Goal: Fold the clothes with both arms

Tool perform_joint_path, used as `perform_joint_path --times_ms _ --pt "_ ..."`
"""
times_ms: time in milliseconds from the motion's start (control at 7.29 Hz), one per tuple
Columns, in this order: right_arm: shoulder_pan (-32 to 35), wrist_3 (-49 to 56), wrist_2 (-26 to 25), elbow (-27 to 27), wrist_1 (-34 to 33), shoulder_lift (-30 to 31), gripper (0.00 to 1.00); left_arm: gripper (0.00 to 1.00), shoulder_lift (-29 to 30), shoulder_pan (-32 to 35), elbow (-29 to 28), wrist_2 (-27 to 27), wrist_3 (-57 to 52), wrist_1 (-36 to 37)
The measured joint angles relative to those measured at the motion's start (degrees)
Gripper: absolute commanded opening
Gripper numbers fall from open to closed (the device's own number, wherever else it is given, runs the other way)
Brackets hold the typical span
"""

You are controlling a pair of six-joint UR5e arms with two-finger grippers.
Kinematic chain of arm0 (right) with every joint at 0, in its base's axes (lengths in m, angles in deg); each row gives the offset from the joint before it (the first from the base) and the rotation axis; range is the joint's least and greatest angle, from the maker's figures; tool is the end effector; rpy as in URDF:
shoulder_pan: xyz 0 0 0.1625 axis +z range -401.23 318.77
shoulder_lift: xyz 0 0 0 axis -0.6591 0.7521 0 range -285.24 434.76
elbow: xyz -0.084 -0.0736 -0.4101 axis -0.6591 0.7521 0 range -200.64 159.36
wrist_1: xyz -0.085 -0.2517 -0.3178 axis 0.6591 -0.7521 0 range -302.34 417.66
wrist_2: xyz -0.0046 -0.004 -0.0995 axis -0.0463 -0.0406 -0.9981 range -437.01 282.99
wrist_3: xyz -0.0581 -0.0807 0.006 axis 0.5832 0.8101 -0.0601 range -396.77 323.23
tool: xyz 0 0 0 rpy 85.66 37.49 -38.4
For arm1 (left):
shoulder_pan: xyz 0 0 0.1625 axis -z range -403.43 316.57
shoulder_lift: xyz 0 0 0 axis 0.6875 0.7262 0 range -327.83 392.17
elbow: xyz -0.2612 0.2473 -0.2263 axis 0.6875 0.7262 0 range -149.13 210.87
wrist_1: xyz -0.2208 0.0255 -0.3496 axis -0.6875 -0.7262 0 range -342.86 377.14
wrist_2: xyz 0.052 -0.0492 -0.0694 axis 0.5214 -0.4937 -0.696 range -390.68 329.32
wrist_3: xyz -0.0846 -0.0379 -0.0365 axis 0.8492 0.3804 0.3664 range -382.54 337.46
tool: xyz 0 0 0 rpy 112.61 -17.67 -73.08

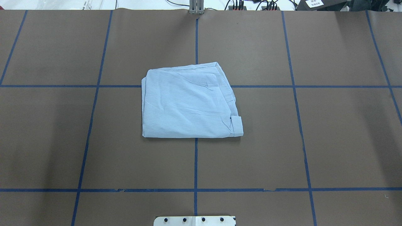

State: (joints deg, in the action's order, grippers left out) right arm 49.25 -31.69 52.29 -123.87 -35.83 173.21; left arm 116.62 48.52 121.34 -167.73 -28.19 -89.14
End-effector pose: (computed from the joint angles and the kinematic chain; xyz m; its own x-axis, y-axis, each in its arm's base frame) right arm 0.0737 -0.4292 0.6250 0.7717 -0.0965 0.6287 0.0603 0.9951 0.0787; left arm -0.0760 -0.4583 0.6674 0.6858 0.2148 -0.6953 -0.0342 0.9639 0.2640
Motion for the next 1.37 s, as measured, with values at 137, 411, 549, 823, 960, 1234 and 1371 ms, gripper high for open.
perform_joint_path --times_ms 137,411,549,823,960,1234,1371 --pt "0.02 0.02 0.07 0.19 0.01 0.00 1.00 1.00 -0.39 0.01 0.53 0.03 0.27 0.19" --pt "0.05 0.02 0.17 0.41 0.02 -0.01 1.00 1.00 -0.53 0.27 1.08 0.19 0.51 2.40" --pt "0.05 0.02 0.16 0.54 0.04 -0.03 1.00 1.00 -0.05 0.29 1.67 0.37 0.63 4.32" --pt "0.05 0.01 0.16 0.62 0.06 -0.08 1.00 1.00 0.46 0.21 3.13 1.18 1.38 6.02" --pt "0.05 0.01 0.14 0.67 0.06 -0.10 1.00 1.00 0.30 0.18 3.82 1.75 1.63 6.06" --pt "0.05 0.01 0.09 1.11 0.06 -0.27 1.00 1.00 -0.78 0.26 7.09 2.15 1.33 5.57" --pt "0.05 0.03 0.10 1.31 0.06 -0.35 1.00 1.00 -1.41 0.22 8.15 2.44 1.35 5.31"
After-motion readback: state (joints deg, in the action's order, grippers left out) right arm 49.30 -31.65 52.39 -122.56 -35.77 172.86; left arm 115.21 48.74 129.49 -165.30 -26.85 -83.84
